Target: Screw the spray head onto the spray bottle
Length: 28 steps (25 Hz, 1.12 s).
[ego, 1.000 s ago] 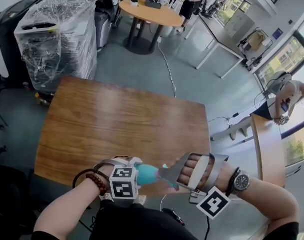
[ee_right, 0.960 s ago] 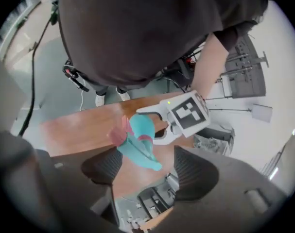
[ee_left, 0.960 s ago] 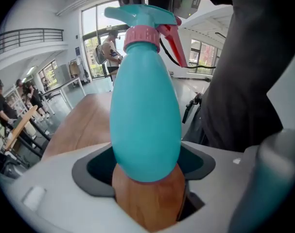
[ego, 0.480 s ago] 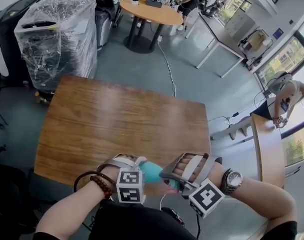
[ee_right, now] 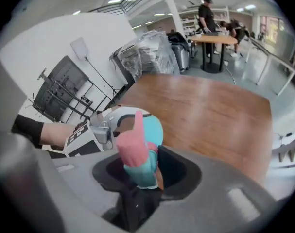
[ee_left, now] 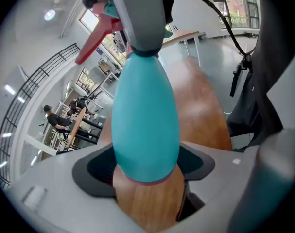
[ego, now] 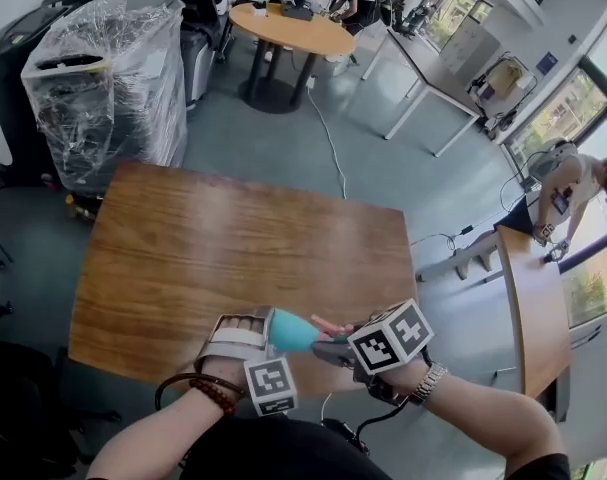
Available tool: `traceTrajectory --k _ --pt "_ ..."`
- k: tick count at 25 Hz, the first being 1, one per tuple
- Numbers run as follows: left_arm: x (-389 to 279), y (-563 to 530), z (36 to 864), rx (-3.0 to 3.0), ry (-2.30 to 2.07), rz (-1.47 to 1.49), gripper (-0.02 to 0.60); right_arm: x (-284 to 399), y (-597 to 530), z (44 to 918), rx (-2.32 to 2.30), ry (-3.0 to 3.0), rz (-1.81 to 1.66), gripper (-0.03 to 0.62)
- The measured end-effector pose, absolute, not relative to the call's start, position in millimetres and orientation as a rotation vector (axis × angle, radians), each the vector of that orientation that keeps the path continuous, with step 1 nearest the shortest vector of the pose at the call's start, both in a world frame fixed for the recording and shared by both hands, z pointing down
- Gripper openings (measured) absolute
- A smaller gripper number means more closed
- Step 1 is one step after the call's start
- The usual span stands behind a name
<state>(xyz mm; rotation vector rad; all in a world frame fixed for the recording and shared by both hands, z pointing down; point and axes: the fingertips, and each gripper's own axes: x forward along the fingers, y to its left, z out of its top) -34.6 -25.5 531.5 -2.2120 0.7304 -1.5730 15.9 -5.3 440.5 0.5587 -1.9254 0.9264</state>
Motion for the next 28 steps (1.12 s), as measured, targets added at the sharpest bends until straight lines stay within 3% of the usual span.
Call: traceTrajectory --k 4,5,8,23,28 --pt "-27.1 -24.5 534.4 -2.298 0.736 -1.524 0.411 12.7 -6.7 437.1 0.525 -1.980 0.847 0.151" --pt "-25.6 -25.1 535.4 -2.338 0.747 -1.504 0.411 9.7 -8.9 433.1 0.511 -2.007 0.798 0.267" --pt "-22.5 -29.3 541.0 -2.513 0.800 -1.422 0.413 5.0 -20.5 411.0 0.514 -2.103 0.687 0.298" --pt "-17.4 -120.6 576.2 -2.988 1.144 -1.016 0.419 80.7 -66.1 356.3 1.011 -2.384 0.413 0.294" --pt "-16.3 -140.5 589.4 -2.981 1.205 -0.974 0.420 86.7 -64.3 360.6 1.063 -2.400 0.339 0.239"
